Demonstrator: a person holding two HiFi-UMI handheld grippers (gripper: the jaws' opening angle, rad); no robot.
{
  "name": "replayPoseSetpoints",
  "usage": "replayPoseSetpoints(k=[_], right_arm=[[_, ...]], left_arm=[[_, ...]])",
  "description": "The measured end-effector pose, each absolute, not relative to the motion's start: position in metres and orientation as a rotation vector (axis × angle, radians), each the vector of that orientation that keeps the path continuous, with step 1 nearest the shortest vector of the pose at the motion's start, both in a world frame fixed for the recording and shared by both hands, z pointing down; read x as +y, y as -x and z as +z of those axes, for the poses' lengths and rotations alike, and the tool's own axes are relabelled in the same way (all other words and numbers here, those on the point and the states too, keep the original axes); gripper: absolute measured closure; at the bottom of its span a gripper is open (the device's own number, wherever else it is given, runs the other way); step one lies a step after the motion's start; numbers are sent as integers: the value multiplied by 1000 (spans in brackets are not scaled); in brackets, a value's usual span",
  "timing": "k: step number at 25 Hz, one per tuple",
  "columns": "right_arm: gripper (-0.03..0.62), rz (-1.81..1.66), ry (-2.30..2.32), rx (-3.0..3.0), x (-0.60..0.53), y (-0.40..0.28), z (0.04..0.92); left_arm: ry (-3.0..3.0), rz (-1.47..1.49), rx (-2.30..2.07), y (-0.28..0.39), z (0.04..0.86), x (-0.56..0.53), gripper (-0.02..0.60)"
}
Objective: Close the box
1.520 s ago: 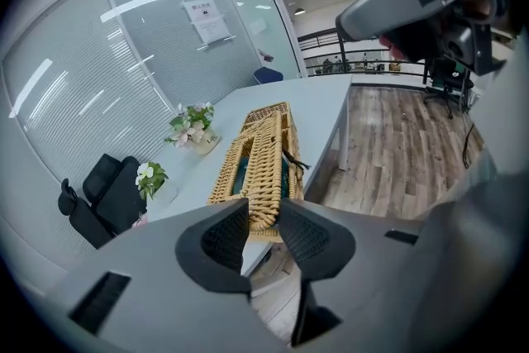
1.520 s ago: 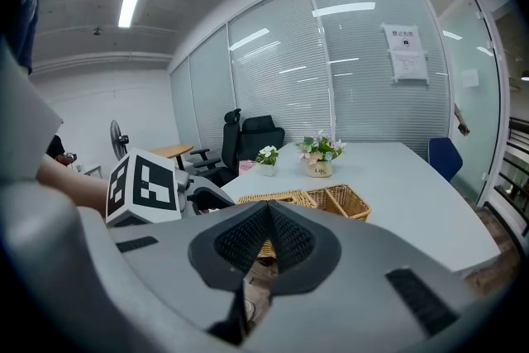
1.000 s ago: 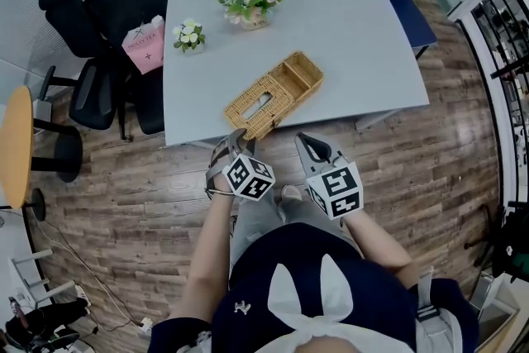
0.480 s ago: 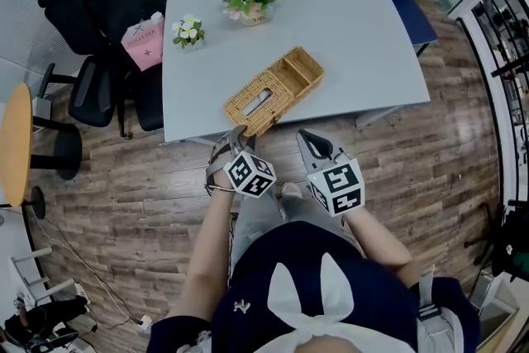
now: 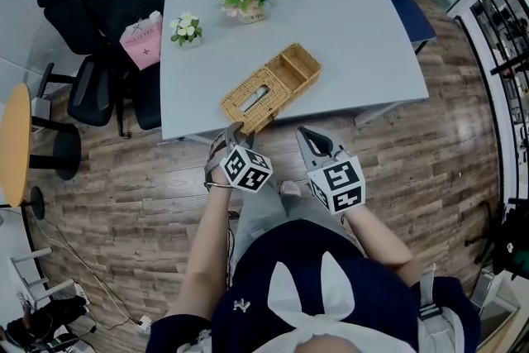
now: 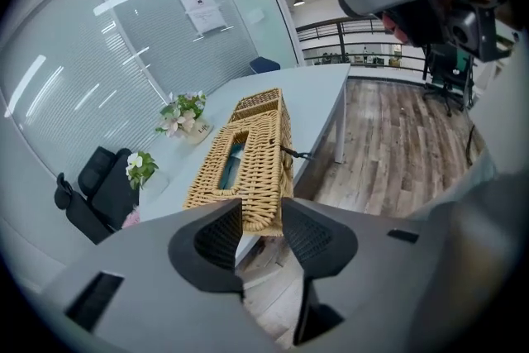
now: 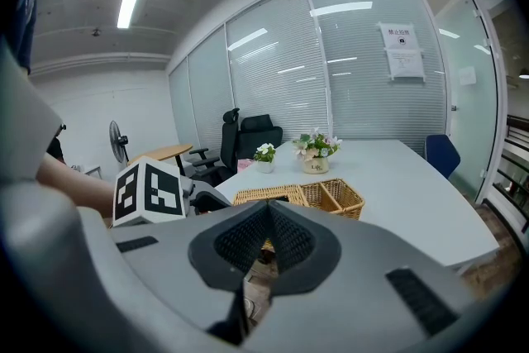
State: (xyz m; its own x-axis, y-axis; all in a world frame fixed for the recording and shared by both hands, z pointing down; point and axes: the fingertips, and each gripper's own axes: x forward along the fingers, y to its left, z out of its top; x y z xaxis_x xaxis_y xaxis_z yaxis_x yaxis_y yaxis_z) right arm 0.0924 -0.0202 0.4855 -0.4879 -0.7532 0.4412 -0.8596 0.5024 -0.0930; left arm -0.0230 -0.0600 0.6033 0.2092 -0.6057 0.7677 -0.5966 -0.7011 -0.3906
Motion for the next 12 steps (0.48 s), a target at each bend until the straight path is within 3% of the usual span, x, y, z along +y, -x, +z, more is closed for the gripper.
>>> replayPoseSetpoints(k=[12], right_arm=[[589,406,-1323,-2438,-11,-86,482]], left_arm=[[2722,-1256,1538,24,575,-54,426]])
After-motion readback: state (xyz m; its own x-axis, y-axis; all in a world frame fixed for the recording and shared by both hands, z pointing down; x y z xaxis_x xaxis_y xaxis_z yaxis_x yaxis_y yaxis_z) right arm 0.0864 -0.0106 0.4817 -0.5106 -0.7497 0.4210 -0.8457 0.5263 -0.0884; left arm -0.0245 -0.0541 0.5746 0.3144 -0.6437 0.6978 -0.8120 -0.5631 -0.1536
